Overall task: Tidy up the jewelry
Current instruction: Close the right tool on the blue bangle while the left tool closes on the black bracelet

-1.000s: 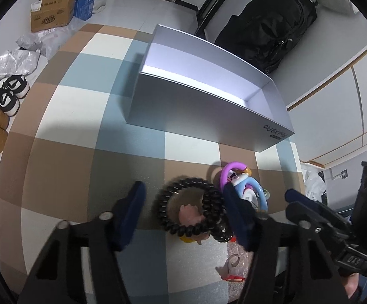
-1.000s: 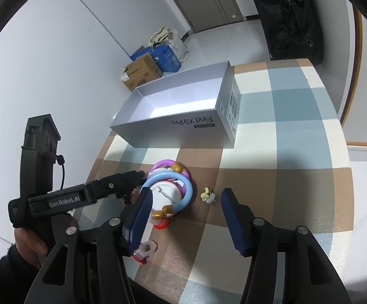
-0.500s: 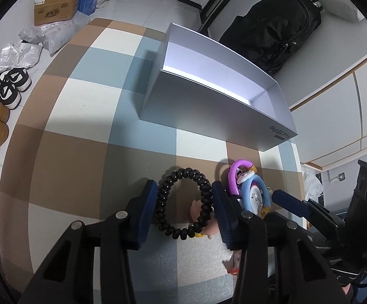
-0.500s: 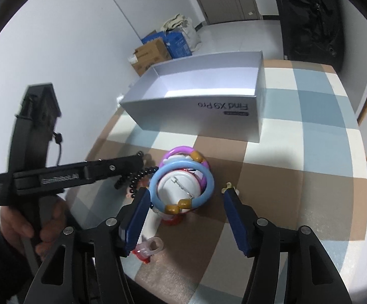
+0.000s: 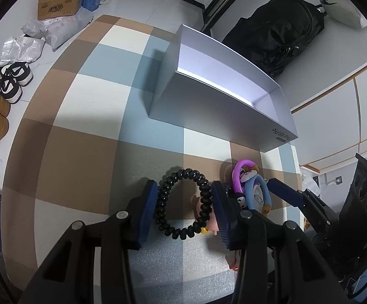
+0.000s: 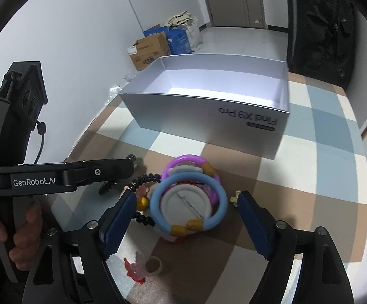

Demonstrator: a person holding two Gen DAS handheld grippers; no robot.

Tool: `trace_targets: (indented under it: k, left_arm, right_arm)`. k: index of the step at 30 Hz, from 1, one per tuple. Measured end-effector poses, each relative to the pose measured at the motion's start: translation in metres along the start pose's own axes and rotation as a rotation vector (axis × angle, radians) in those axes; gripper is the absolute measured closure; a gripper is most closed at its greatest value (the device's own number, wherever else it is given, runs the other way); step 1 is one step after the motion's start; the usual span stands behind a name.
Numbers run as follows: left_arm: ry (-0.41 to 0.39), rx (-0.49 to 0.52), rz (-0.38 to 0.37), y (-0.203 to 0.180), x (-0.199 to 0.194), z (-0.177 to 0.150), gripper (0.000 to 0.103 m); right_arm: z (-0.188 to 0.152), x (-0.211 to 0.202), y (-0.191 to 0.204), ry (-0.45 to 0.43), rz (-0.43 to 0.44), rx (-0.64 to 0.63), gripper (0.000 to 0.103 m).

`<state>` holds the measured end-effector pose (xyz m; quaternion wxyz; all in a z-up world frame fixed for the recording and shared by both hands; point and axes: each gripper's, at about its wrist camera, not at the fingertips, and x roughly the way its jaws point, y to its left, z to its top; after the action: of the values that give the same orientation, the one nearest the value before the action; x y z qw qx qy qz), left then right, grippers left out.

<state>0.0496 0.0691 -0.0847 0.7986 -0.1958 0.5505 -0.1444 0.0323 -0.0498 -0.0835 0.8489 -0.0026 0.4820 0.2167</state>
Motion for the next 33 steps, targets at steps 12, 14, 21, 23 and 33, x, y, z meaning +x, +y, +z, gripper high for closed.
trace_targets:
  k: [12,14,21,23,33]
  left_arm:
    - [-0.025,-0.002,-0.018,-0.002,-0.004,0.000,0.069]
    - [-0.028,-0.005,-0.018,-0.002,-0.004,-0.001,0.069]
    - [-0.034,-0.009,-0.022,-0.002,-0.006,-0.004,0.081]
    - [-0.026,-0.013,-0.011,0.000,-0.006,-0.005,0.085]
    - [-0.033,-0.033,-0.012,0.006,-0.015,-0.011,0.096]
  right_arm:
    - [-0.002,-0.012,-0.002,-0.040,-0.004,0.008,0.042]
    - [-0.002,-0.018,-0.003,-0.061,0.005,0.018,0.042]
    - [-0.002,-0.036,-0.009,-0.123,0.046,0.058,0.042]
    - [-0.003,-0.040,-0.011,-0.134,0.051,0.070,0.042]
    - [-0.004,-0.052,-0.023,-0.163,0.080,0.140,0.042]
